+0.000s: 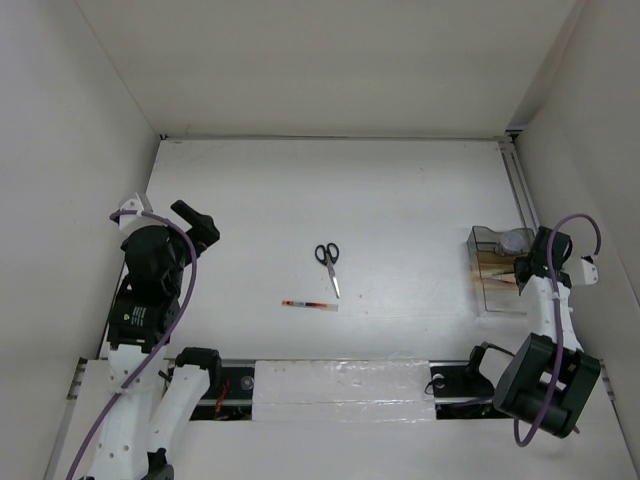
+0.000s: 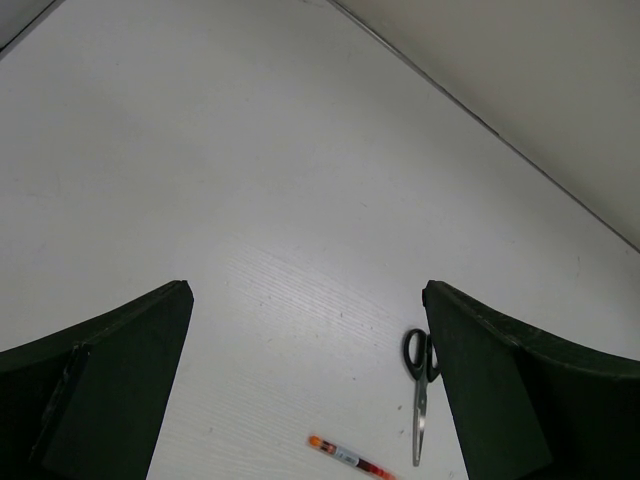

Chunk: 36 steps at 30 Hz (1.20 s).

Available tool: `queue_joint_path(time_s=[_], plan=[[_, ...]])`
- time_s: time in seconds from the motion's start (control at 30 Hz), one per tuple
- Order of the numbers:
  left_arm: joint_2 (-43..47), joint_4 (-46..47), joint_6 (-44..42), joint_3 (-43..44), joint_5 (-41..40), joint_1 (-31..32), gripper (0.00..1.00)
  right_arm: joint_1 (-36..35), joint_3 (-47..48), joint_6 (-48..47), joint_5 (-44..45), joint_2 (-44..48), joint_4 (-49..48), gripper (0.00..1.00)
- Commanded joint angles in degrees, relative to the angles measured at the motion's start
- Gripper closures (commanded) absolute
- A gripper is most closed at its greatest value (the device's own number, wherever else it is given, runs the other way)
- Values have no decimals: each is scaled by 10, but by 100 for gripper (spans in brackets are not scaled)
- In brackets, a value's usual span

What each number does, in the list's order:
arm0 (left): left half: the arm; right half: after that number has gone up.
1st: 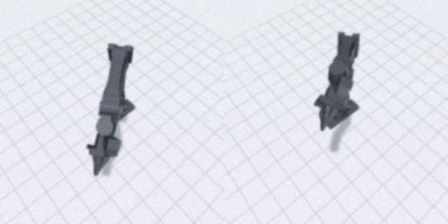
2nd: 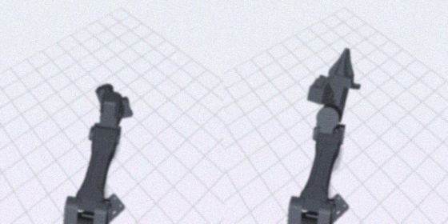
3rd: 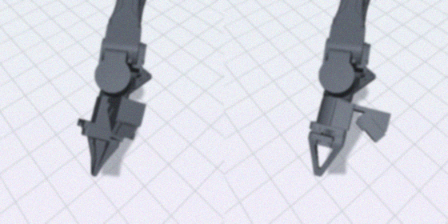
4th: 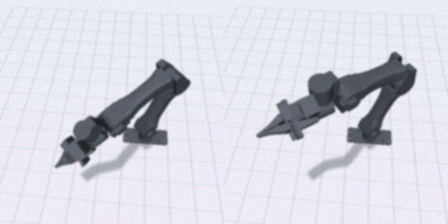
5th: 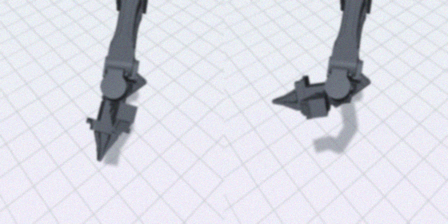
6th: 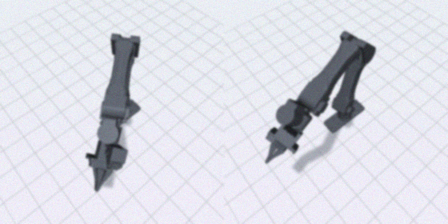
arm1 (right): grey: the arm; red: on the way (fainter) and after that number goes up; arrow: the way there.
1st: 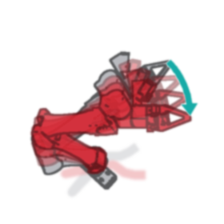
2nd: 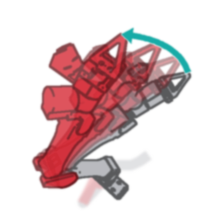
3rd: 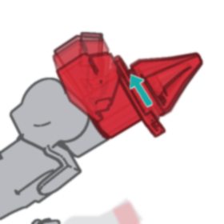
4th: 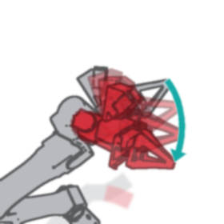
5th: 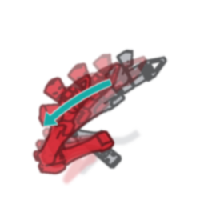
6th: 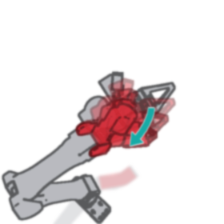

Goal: Sort the stationery into containers
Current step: Place the stationery into the container, then grab a piece of stationery with the right arm

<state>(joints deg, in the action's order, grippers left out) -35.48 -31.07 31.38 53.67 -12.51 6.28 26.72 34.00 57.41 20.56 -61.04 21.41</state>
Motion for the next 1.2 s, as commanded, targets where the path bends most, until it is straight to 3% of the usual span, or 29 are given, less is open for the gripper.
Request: queue_joint_path(time_s=[0.0, 0.13, 0.23, 0.37, 0.5, 0.53, 0.63, 0.7, 0.77, 0.8, 0.9, 1.03, 1.17], plan=[[-2, 17, -1, -2, 0, 0, 0, 4, 9, -11, -1, 2, -37, 68], [-2, 17, -1, -2, 0, 0, 0, 4, 14, -17, -7, 15, -37, 42], [-2, 17, -1, -2, 0, 0, 0, 4, 19, -22, -12, 29, -37, 32], [-2, 17, -1, -2, 0, 0, 0, -1, 33, -40, -52, 75, -34, 31], [-2, 17, -1, -2, 0, 0, 0, -67, 38, -106, -128, 140, -87, 8], [-2, 17, -1, -2, 0, 0, 0, -116, 46, -119, -153, 149, -107, 0], [-2, 17, -1, -2, -6, 0, 0, -215, 61, -189, -197, 154, -145, 0], [-7, 12, 5, -2, -17, 0, 0, -327, 90, -242, -269, 128, -187, 0], [-7, 12, 11, -2, -23, 0, 0, -409, 128, -326, -308, 58, -187, 0], [-7, 7, 11, -2, -23, 0, 0, -506, 152, -354, -291, 28, -167, 0], [-7, 7, 16, -2, -36, 0, 0, -673, 253, -458, -256, -100, -112, 0], [-7, 1, 22, 3, -51, 0, 0, -802, 326, -549, -205, -215, -99, 0], [-53, -9, 27, 8, -58, 0, 0, -830, 394, -588, -262, -300, -58, 4]])
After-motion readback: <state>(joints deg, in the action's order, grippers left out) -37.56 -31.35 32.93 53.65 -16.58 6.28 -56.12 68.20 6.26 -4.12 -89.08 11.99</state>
